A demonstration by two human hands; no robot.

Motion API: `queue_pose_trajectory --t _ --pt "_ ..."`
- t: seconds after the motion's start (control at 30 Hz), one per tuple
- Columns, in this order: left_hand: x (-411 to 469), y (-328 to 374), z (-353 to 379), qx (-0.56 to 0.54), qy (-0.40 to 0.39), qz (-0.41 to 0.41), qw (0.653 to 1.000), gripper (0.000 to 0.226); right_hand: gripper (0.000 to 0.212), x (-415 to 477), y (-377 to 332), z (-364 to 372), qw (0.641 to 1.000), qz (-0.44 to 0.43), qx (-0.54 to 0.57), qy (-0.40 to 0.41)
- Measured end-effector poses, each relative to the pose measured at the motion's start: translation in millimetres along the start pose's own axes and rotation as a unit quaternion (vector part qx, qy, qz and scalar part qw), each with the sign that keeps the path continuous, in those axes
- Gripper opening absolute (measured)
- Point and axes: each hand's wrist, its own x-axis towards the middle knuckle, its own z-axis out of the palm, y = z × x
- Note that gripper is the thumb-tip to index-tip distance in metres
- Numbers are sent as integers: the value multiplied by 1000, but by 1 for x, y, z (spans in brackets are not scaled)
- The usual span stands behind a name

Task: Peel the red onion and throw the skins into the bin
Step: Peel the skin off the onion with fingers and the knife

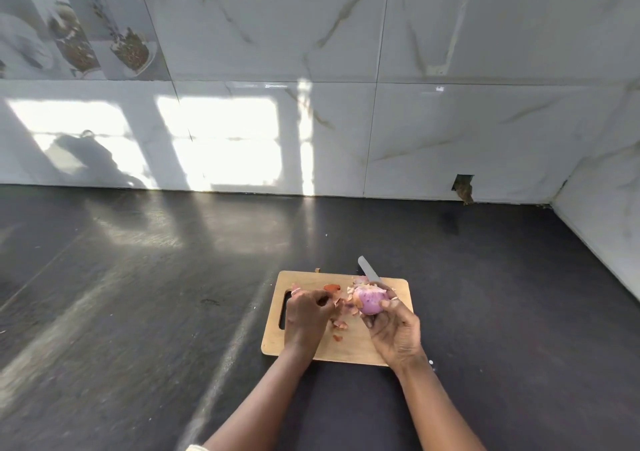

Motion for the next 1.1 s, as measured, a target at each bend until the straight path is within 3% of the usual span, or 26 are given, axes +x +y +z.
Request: queue_pose_trajectory --t 0.1,0.33,0.47,0.57,0.83,1.0,1.1 --pt "1 2 0 -25 -13 11 1000 19 59 -1 -1 1 1000 6 13 -16" --pt "-3 11 -2 -125 -64 30 990 13 85 -3 -3 6 999 15 32 -7" --pt "2 11 0 -125 -72 22 989 20 95 0 -1 5 999 27 40 15" --pt "3 10 1 -111 -49 30 992 7 95 1 -2 6 998 28 40 32" --pt "3 -1 6 -94 -44 13 995 12 85 0 -3 14 994 14 86 59" --pt "3 -8 3 -1 -46 -5 999 22 83 0 -2 12 992 4 117 53" --pt "1 -7 1 17 -60 3 998 17 77 0 -3 15 993 4 105 48"
